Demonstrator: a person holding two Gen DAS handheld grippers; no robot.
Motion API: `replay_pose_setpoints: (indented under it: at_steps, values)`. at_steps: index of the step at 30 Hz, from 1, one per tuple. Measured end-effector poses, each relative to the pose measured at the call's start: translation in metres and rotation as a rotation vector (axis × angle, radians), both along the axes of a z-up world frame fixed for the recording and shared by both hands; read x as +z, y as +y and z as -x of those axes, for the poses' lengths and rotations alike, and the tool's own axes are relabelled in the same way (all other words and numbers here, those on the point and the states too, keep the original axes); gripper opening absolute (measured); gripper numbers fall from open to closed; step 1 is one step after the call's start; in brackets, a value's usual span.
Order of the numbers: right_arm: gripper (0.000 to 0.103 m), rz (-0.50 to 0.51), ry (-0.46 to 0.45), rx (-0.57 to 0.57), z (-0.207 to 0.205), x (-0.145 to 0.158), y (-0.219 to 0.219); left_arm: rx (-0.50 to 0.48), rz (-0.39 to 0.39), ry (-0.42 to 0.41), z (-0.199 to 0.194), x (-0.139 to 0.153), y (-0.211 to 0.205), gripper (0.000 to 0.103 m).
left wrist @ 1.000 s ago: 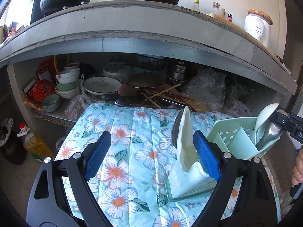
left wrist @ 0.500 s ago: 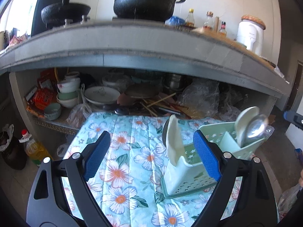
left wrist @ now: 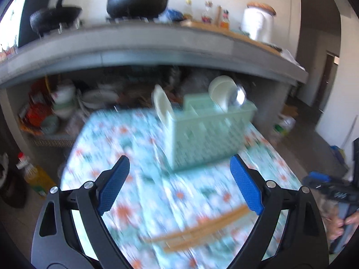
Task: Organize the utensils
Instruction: 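Move the left gripper toward the bamboo chopsticks on the cloth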
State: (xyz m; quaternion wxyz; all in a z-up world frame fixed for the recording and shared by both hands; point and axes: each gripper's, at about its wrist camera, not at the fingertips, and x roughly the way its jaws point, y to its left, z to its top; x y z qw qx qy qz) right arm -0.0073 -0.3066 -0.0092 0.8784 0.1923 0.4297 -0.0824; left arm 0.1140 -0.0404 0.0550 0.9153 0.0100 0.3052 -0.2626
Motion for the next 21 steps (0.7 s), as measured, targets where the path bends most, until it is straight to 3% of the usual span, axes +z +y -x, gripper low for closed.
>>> replay_pose_setpoints:
  at_steps: [5, 9, 14, 17, 21]
  values:
    - [0.076, 0.051, 0.137, -0.045, 0.033, -0.033, 0.025, -0.070, -0.036, 0.113, 0.034, -0.034, -0.004, 0.087]
    - [0.081, 0.083, 0.188, -0.034, 0.042, -0.051, 0.044, -0.089, -0.160, 0.194, 0.053, -0.072, -0.009, 0.087]
    - [0.089, 0.151, 0.188, -0.019, 0.037, -0.058, 0.057, -0.080, -0.239, 0.295, 0.059, -0.107, -0.009, 0.087]
    - [0.096, 0.178, 0.203, -0.027, 0.037, -0.062, 0.058, -0.094, -0.293, 0.287, 0.062, -0.118, -0.013, 0.089]
    - [0.096, 0.176, 0.196, -0.032, 0.040, -0.063, 0.058, -0.122, -0.322, 0.322, 0.062, -0.123, -0.015, 0.094]
